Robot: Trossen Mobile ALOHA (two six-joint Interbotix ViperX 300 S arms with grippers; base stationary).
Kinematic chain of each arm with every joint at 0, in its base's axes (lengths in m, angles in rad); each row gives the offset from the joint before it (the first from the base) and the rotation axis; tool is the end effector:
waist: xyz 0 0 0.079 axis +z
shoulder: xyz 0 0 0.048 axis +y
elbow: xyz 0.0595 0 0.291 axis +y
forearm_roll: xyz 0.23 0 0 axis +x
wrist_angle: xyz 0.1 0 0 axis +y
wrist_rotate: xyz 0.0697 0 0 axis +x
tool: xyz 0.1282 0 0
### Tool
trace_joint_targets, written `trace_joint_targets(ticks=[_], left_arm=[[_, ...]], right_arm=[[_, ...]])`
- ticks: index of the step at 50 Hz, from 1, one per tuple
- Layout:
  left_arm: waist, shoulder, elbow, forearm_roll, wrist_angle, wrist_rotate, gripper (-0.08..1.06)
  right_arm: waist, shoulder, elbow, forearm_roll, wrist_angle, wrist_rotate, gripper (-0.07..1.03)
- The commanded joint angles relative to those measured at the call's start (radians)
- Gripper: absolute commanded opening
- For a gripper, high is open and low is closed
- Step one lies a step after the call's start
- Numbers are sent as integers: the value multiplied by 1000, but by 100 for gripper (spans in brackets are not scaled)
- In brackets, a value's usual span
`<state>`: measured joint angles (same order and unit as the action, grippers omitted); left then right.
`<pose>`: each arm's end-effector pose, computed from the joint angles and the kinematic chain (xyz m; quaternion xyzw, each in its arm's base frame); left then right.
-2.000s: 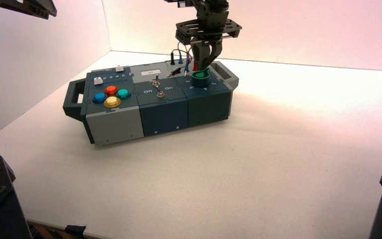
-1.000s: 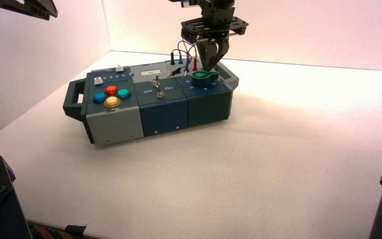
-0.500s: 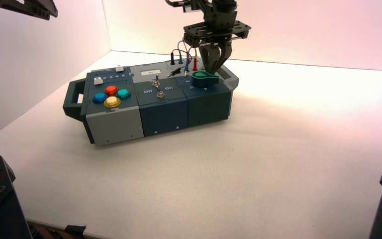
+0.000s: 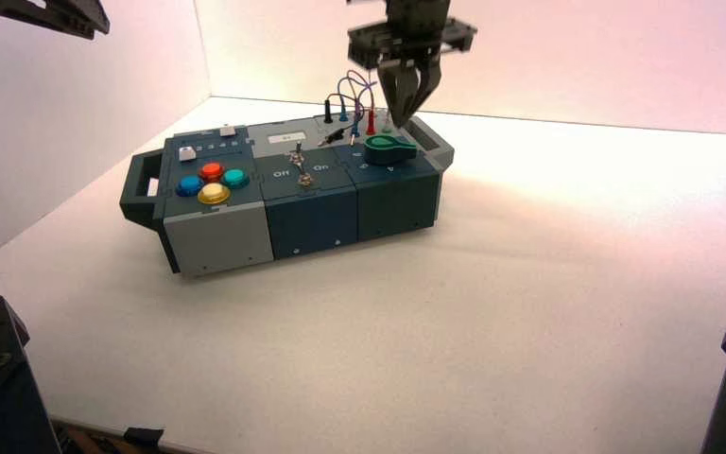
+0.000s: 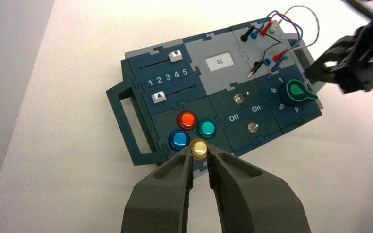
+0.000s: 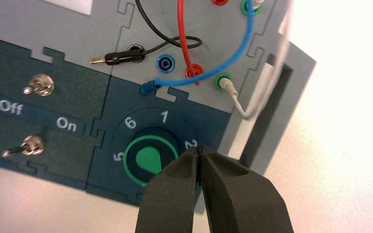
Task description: Turn the knob to position 3.
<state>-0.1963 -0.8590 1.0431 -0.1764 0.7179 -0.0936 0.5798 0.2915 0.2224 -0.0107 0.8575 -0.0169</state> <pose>0.2565 -0.0743 0.1484 -0.0836 0.4451 -0.0902 0.8870 0.3917 0.2546 0.0324 -0.1923 0.6034 0.2255 0.7403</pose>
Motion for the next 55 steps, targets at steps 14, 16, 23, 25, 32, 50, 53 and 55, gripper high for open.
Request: trace_joint_targets(ticks=[14,16,23,25,32,50,53,55], left_arm=[[6,-2,-34,-2,-5,-5,18],[5,-2,-34,-2,-5,-5,18],[6,0,-34,-3,-5,-5,18],[6,0,-34,-2,-5,-5,18],[6,-2,-34,-2,-5,-5,18],[6,-3,-34,-2,-3,-5,18],[6,-3,-35,-2,-3,-5,18],[6,-3,-35,-2,-3,-5,18]], right_arm=[[12,-130,40,18,58,11,-2],[15,-132,51,21,58,11,-2],[41,-137,84,29,57,11,-2],[48,-135,89,31,57,12,-2],[55,-132,95,31,55,18,-2],[55,-98,107,37,54,18,-2],[55,-91,107,37,54,18,-2],[55,-86,107,37,52,18,-2]])
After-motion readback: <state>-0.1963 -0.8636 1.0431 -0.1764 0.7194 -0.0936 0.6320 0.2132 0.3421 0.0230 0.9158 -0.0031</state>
